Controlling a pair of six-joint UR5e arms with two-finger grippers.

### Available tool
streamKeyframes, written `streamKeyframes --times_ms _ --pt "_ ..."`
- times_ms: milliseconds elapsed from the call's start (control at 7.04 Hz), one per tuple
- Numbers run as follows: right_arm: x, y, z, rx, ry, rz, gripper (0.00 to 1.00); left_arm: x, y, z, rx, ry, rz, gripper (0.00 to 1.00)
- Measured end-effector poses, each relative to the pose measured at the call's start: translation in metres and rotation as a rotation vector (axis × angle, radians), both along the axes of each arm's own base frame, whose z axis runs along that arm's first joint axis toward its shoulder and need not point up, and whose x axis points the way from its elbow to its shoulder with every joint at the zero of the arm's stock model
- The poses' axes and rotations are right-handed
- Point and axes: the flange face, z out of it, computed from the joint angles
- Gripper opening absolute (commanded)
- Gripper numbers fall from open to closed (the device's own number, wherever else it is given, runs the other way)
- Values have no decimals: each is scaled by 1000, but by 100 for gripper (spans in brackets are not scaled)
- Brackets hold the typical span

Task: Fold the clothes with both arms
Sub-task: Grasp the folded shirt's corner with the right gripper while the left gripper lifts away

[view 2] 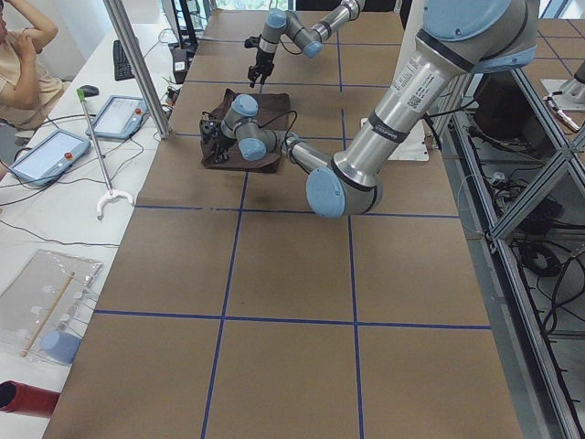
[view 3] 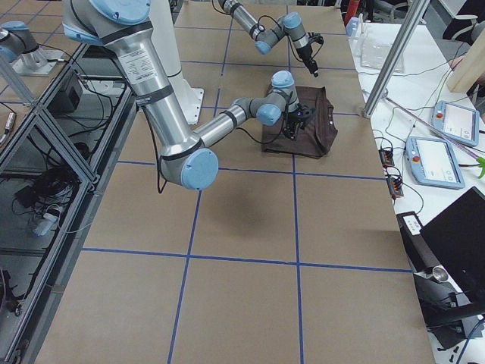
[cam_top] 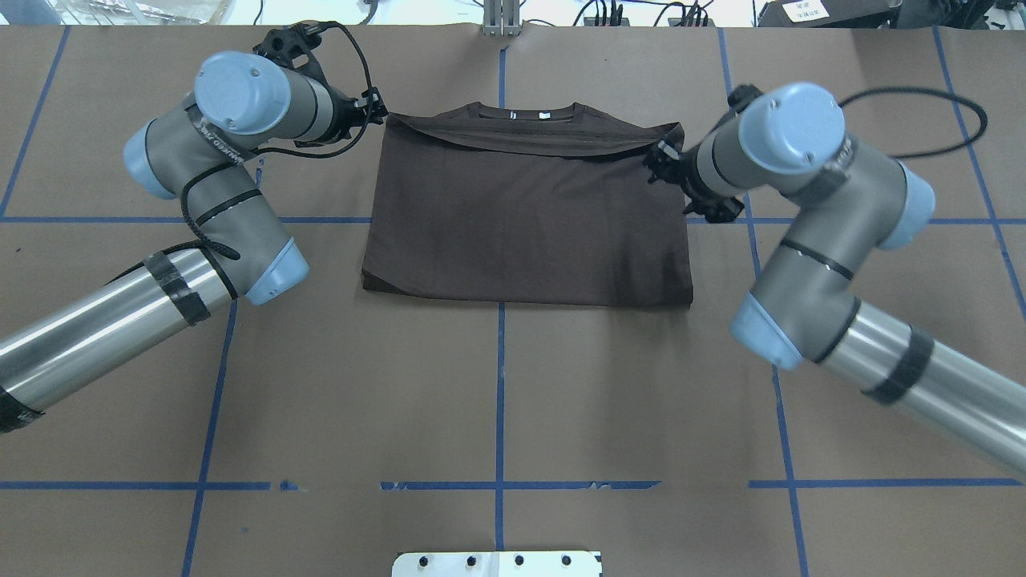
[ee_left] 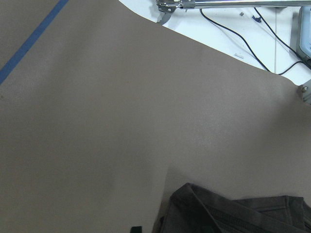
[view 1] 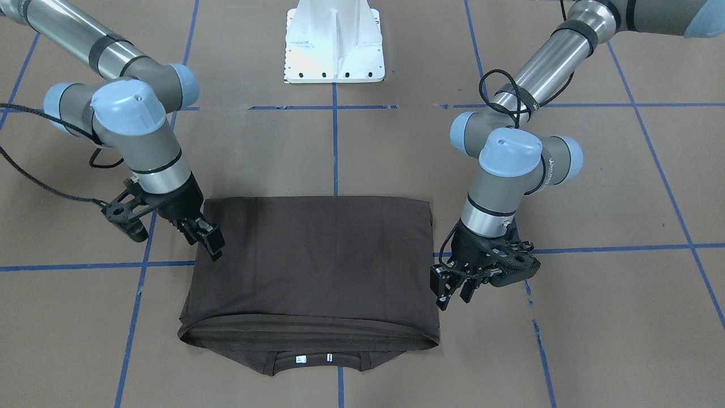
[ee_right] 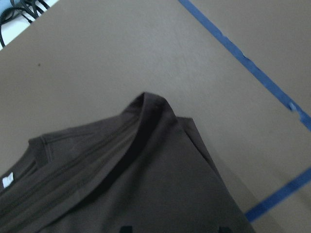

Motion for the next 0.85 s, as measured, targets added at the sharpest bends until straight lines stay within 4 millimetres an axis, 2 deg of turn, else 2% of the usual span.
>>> streamKeyframes --times_ms 142,284,426,853 --pt "-7 35 4 -34 -24 -9 78 -4 4 8 6 5 0 62" --pt "-19 57 11 -60 -27 -17 78 -6 6 13 8 8 0 62" --pt "-26 66 21 -72 -12 -16 78 -6 8 16 8 9 1 62" --pt "-32 66 52 -84 50 7 73 -4 9 18 9 7 4 62"
